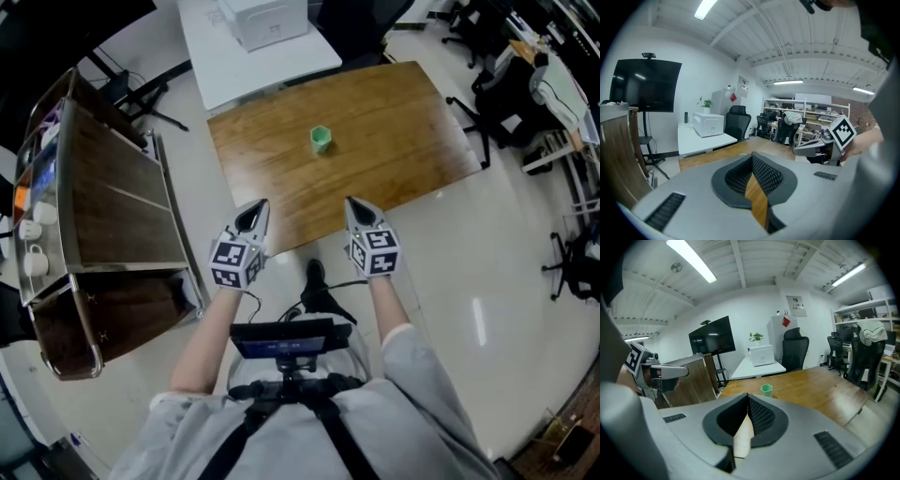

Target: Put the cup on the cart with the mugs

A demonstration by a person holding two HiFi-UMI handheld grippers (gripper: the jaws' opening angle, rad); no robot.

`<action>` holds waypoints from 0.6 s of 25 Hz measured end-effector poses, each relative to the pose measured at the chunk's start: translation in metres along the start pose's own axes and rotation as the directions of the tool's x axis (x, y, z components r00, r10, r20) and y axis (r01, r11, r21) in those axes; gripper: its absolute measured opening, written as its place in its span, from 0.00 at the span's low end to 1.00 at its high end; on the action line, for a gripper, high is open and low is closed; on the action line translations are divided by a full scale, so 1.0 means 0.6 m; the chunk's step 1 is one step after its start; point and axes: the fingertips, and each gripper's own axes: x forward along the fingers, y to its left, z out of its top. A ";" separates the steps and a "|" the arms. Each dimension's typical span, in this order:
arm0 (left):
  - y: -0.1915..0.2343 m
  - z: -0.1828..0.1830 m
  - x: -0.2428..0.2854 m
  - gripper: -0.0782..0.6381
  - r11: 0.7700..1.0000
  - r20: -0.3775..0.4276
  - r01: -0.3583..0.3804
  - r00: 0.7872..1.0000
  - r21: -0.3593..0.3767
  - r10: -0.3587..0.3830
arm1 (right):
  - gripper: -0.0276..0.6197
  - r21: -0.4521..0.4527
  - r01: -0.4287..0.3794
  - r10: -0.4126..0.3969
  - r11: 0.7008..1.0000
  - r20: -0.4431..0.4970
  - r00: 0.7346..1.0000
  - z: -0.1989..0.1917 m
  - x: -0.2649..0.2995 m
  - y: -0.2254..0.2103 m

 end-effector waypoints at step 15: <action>0.049 0.018 0.148 0.12 0.999 -0.071 -0.054 0.996 0.007 0.054 | 0.53 -0.071 -0.098 0.090 0.993 -0.109 0.990 -0.011 0.280 -0.093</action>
